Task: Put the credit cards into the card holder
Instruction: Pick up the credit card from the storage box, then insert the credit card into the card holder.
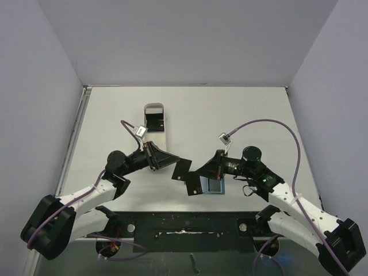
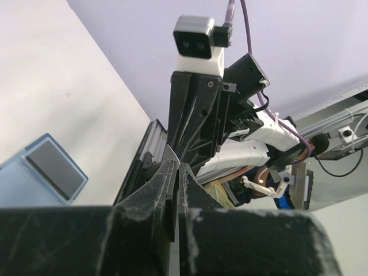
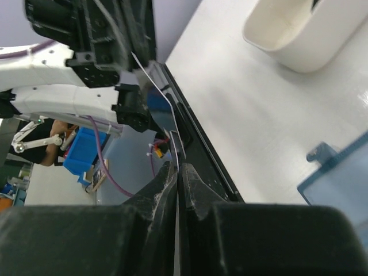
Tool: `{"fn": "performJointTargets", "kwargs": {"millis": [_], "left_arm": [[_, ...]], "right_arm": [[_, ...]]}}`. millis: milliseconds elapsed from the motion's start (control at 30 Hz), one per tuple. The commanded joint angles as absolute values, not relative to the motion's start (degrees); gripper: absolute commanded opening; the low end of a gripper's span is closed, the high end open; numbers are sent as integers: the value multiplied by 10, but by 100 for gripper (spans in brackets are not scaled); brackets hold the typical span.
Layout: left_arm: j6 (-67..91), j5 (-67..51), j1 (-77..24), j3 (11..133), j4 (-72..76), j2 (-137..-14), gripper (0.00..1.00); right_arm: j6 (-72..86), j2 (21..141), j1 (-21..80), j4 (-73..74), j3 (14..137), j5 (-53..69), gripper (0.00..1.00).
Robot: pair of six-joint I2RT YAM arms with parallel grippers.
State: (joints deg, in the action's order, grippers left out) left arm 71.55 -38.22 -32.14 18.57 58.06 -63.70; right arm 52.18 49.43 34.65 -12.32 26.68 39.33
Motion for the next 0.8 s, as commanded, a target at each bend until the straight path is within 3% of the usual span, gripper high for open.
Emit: {"fn": "performJointTargets", "kwargs": {"millis": [0,267,767], "left_arm": [[678,-390,-307,211,565,-611,0],[544,-345,-319,261,287,-591,0],[548,-324,-401,279,250,-746,0]], "right_arm": [[479,477,325,-42,257,398,0],[389,460,235,109,274,333,0],[360,618,145,85,275,344,0]]}}
